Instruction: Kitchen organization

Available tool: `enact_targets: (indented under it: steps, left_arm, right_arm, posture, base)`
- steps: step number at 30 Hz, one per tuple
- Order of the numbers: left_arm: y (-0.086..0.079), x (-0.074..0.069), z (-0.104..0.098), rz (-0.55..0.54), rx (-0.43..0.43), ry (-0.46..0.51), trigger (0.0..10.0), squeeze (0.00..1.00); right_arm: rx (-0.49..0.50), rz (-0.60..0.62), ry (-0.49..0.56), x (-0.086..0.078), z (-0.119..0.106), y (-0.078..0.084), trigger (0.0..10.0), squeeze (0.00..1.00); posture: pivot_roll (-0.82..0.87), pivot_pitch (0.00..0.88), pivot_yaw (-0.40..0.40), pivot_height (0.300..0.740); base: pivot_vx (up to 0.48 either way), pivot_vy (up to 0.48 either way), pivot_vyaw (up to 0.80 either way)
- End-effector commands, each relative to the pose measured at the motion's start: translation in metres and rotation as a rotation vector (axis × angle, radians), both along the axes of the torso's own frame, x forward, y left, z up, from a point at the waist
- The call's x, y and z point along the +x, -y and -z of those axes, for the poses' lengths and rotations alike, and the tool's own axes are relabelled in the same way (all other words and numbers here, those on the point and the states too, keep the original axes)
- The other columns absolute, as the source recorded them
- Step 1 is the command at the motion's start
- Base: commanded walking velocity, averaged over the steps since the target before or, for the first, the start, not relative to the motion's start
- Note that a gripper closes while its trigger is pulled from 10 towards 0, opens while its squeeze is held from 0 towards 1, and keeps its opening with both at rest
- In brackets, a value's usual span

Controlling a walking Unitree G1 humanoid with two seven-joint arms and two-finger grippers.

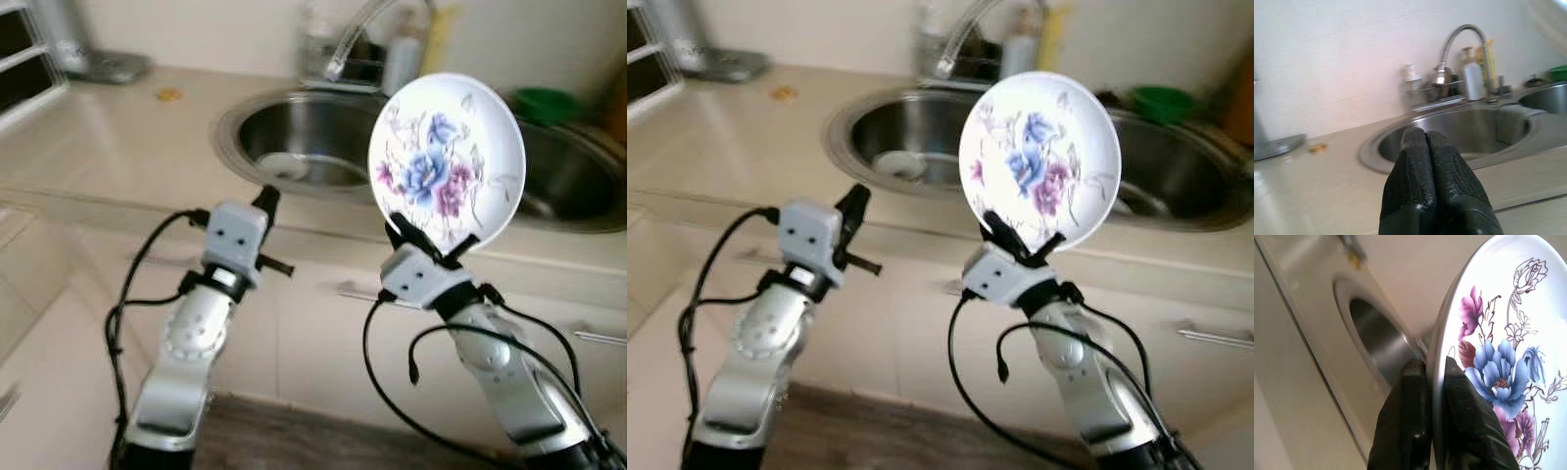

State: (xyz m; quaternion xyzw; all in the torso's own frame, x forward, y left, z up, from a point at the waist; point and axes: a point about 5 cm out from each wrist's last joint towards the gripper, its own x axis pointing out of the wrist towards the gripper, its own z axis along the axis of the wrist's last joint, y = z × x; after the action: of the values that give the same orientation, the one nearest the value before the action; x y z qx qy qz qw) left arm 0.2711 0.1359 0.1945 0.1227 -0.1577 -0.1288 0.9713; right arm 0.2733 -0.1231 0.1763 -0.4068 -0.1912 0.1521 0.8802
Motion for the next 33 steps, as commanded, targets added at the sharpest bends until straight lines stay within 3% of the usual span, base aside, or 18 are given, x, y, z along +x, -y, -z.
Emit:
enact_targets:
  steps: [1,27,33]
  left_arm:
    - [0.0101,-0.0008,-0.0008,0.040,-0.013,0.000,10.0,0.00]
    - [0.0119,-0.0015,-0.0024,0.053,-0.028,0.015,10.0,0.00]
    - [0.0129,-0.0017,-0.0013,0.054,-0.027,0.010,10.0,0.00]
  right_arm:
    - [0.008,0.054,0.019,0.0026,-0.0039,0.0125,10.0,0.00]
    - [0.046,0.097,0.042,0.0064,-0.0073,0.0197,10.0,0.00]
    - [0.048,0.099,0.040,0.0067,-0.0068,0.0204,10.0,0.00]
  posture:
    - [0.10,0.000,-0.034,0.740]
    - [0.10,0.000,-0.037,0.740]
    - [0.10,0.000,-0.041,0.740]
  base:
    - [0.000,0.000,0.00]
    - [0.395,0.000,0.00]
    - [0.000,0.000,0.00]
